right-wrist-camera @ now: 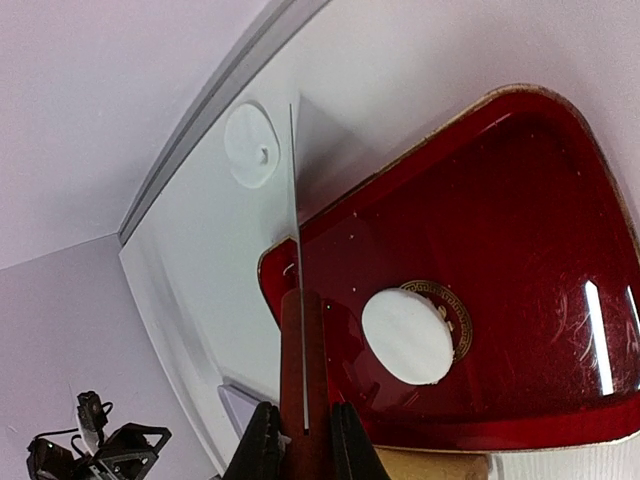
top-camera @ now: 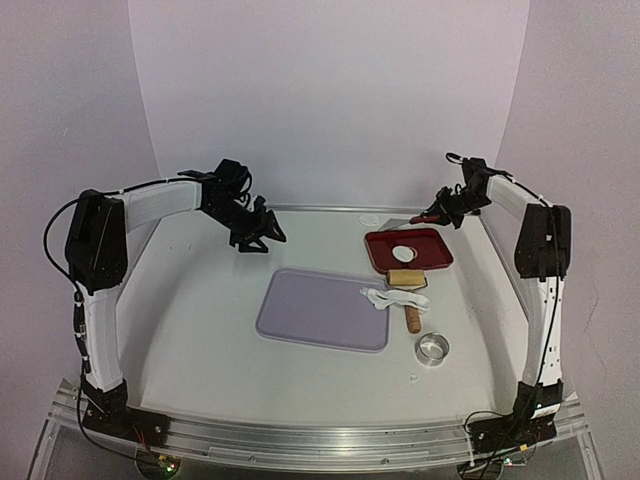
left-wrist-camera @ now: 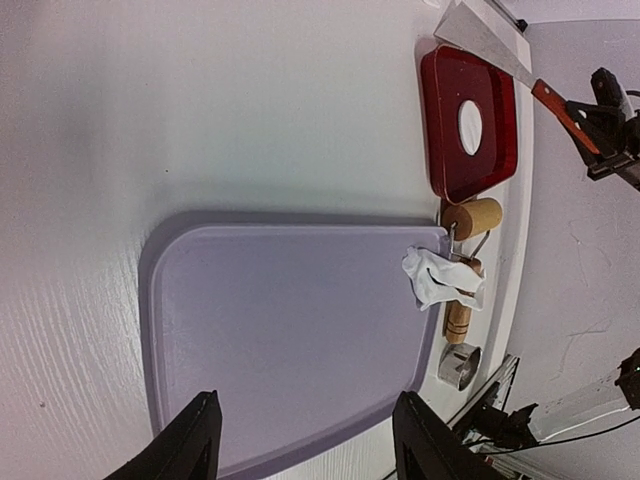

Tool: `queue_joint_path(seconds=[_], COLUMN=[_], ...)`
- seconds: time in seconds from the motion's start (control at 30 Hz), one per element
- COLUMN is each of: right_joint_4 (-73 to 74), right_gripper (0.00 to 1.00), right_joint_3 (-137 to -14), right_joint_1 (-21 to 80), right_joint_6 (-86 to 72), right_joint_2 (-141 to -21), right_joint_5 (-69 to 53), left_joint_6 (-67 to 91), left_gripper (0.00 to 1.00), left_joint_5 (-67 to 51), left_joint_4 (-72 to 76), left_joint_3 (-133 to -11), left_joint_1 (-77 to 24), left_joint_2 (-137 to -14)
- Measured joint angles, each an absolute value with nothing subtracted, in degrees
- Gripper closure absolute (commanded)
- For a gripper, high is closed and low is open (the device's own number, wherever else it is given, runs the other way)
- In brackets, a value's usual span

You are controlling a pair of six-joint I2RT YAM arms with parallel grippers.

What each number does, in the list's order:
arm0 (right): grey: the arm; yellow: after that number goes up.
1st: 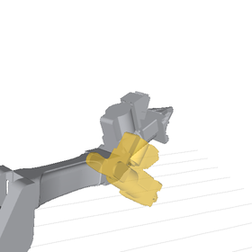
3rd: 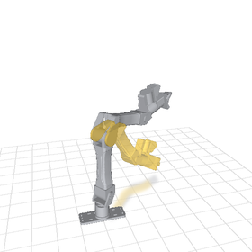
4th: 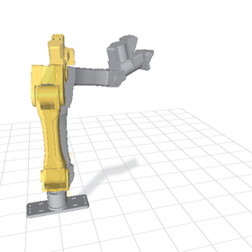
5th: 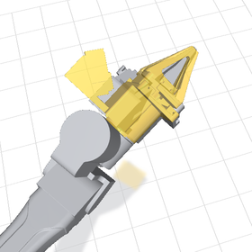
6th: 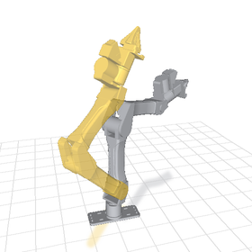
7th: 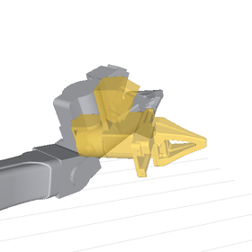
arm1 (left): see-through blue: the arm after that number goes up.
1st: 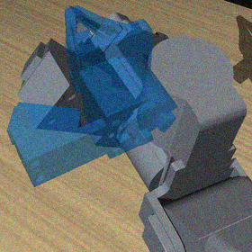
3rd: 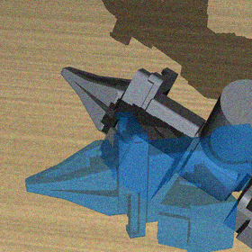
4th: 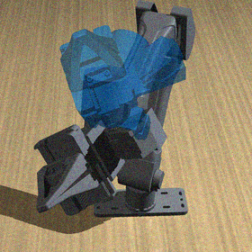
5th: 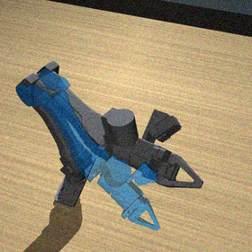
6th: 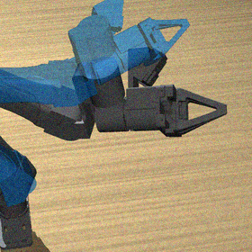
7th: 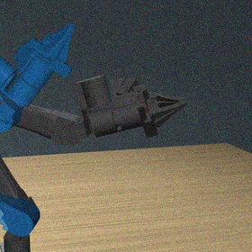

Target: Roll out the dumpling wrappers from the dough

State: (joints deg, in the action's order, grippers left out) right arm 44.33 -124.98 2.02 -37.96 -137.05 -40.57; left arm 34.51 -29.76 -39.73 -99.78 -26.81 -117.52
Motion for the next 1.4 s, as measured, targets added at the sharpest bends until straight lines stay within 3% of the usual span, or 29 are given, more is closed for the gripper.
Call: queue_joint_path(seconds=[0.17,0.47,0.9,1.13,1.4], right_joint_4=[45.59,50.58,50.51,48.00,33.36], right_gripper=[1.00,1.00,1.00,1.00,1.00], right_joint_3=[-123.96,-137.00,-141.71,-140.37,-135.89], right_joint_1=[2.20,1.77,-3.53,-3.89,-3.70], right_joint_6=[-40.98,-43.39,-36.93,-35.94,-37.36], right_joint_2=[-136.15,-143.64,-150.04,-149.35,-148.67], right_joint_5=[-40.60,-41.13,-49.75,-48.71,-42.72], left_joint_6=[34.24,32.81,31.76,31.55,33.22], left_gripper=[0.40,0.40,0.40,0.40,0.40], left_joint_5=[-29.78,-29.30,-27.14,-25.34,-25.29], left_joint_4=[-40.92,-41.79,-45.77,-48.17,-47.23], left_joint_3=[-100.85,-101.65,-102.95,-116.65,-132.45], left_joint_1=[-26.81,-26.81,-26.81,-26.81,-26.79], left_joint_2=[-117.71,-118.04,-119.05,-129.10,-143.37])
